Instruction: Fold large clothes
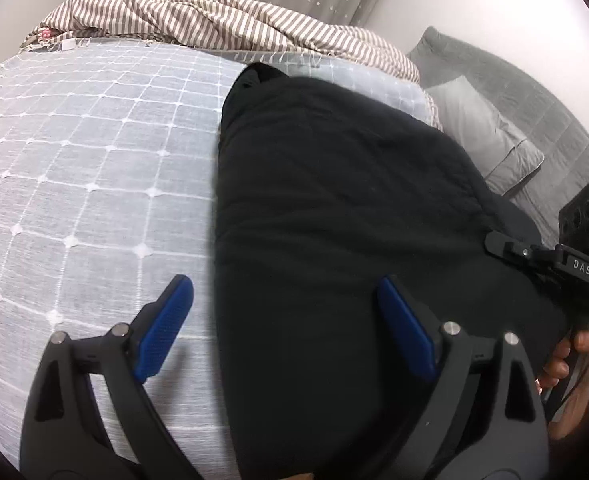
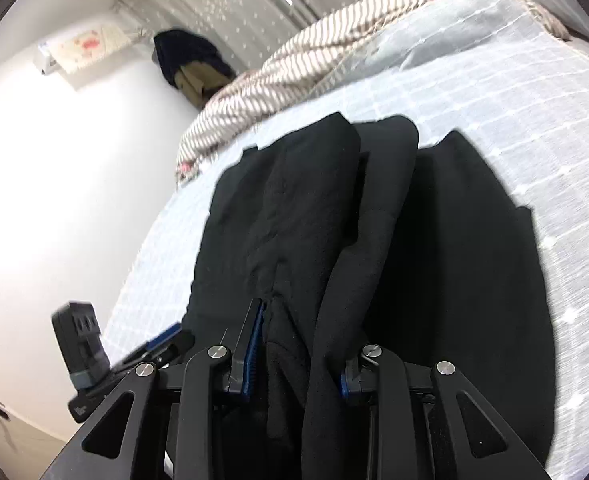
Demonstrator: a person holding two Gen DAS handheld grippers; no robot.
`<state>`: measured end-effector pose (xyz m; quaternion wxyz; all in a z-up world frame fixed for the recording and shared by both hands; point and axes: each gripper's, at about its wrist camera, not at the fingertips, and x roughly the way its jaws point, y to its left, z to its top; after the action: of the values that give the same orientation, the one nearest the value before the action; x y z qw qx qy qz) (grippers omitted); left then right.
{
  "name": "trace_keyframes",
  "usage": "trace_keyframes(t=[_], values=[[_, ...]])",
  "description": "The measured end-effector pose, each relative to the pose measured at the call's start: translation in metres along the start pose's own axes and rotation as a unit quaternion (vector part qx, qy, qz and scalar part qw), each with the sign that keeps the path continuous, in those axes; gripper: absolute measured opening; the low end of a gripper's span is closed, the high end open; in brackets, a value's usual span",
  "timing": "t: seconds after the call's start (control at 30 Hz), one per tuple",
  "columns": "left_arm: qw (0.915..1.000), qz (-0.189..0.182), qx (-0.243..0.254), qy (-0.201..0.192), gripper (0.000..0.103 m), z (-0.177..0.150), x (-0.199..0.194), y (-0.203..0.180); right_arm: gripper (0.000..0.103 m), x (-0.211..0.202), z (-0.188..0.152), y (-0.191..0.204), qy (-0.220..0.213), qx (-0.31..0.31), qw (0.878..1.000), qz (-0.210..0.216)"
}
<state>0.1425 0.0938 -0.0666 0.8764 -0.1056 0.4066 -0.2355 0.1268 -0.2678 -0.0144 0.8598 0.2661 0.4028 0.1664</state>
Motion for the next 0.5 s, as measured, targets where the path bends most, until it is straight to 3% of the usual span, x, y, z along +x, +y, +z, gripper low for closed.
trace_keyframes(t=[0.2, 0.3, 0.37, 0.5], values=[[0.9998, -0.014, 0.016, 0.002, 0.094, -0.004, 0.008, -0.018, 0.029, -0.016, 0.008, -0.052, -0.014, 0.064, 0.998, 0.003], [0.9993, -0.021, 0.028, 0.011, 0.094, -0.008, 0.015, -0.028, 0.03, -0.013, 0.006, -0.081, 0.003, 0.093, 0.996, -0.001], [0.999, -0.017, 0.037, 0.016, 0.094, -0.011, 0.019, -0.033, 0.045, -0.01, 0.002, -0.096, 0.025, 0.093, 0.995, -0.014], [0.9988, -0.014, 0.042, 0.022, 0.094, -0.013, 0.023, -0.033, 0.056, -0.012, -0.002, -0.101, 0.045, 0.092, 0.994, -0.037]])
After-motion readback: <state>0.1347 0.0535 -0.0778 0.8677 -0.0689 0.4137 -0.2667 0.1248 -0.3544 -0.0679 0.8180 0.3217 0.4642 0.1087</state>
